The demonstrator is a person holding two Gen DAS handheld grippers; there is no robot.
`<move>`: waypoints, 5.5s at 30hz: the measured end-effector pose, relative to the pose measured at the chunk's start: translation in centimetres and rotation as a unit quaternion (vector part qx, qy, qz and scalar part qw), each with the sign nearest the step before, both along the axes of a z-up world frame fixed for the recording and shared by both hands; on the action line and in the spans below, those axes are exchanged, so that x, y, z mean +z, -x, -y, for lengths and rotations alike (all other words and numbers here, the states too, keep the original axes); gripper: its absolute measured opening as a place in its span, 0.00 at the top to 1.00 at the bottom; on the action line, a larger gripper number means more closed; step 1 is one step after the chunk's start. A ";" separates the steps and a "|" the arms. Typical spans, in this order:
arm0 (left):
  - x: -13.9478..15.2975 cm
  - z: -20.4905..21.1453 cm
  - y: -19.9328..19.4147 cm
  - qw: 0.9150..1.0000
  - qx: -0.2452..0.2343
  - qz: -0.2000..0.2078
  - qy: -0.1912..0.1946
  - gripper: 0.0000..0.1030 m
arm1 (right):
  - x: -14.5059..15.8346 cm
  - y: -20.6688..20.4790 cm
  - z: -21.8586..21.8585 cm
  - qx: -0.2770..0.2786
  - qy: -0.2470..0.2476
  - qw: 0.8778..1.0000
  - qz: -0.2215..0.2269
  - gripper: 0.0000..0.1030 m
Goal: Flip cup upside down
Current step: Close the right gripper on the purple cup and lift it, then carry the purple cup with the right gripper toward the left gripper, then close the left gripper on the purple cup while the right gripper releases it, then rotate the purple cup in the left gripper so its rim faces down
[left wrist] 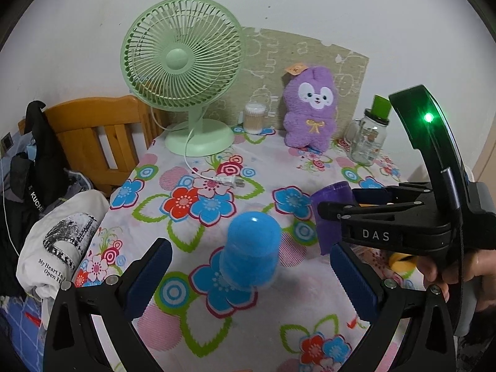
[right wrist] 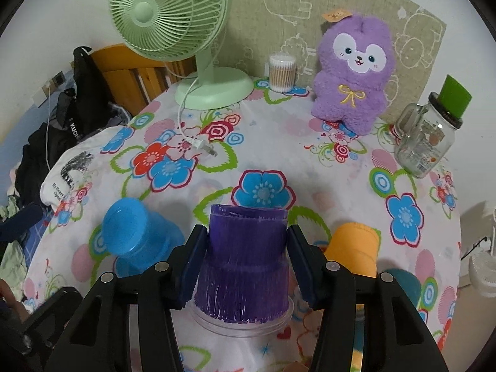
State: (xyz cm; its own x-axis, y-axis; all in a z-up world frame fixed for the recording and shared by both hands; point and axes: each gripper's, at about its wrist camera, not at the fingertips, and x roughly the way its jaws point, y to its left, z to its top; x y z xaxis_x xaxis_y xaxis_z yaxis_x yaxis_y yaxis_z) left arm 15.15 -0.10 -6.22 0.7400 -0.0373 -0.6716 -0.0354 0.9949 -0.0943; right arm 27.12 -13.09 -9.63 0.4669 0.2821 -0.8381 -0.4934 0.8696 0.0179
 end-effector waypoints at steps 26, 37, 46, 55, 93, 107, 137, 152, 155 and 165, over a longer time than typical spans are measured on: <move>-2.0 3.4 12.2 0.998 -0.050 -0.029 0.012 0.00 | -0.6 12.9 1.1 0.025 0.029 0.999 -0.029 0.46; -3.0 5.0 16.0 0.997 -0.069 -0.037 0.014 0.00 | -2.8 16.7 1.5 0.029 0.036 0.996 -0.074 0.46; -3.2 4.7 16.0 0.997 -0.065 -0.041 0.021 0.00 | -4.4 16.6 1.5 0.021 0.039 0.994 -0.097 0.37; -2.5 4.7 15.1 0.996 -0.070 -0.043 0.037 0.00 | -2.2 15.8 2.6 0.017 0.016 0.996 -0.080 0.22; -8.1 10.0 2.1 0.954 -0.036 -0.222 0.199 0.49 | -0.3 12.2 19.5 -0.108 -0.110 0.988 -0.028 0.17; -3.9 9.4 4.6 0.981 -0.039 -0.142 0.126 0.64 | 0.6 13.9 17.3 -0.084 -0.105 0.991 -0.017 0.17; -8.0 7.6 4.2 0.936 0.006 -0.217 0.278 0.04 | -0.4 13.8 17.4 -0.080 -0.107 0.991 -0.025 0.17; -9.7 9.3 4.7 0.887 0.008 -0.275 0.370 0.32 | -1.1 13.7 17.9 -0.083 -0.109 0.990 -0.031 0.17; -9.2 9.3 4.7 0.892 0.001 -0.268 0.363 0.39 | -1.2 13.7 18.1 -0.087 -0.111 0.990 -0.032 0.17; -8.6 9.0 4.5 0.902 -0.010 -0.263 0.343 0.45 | -0.9 13.9 17.6 -0.082 -0.112 0.990 -0.027 0.17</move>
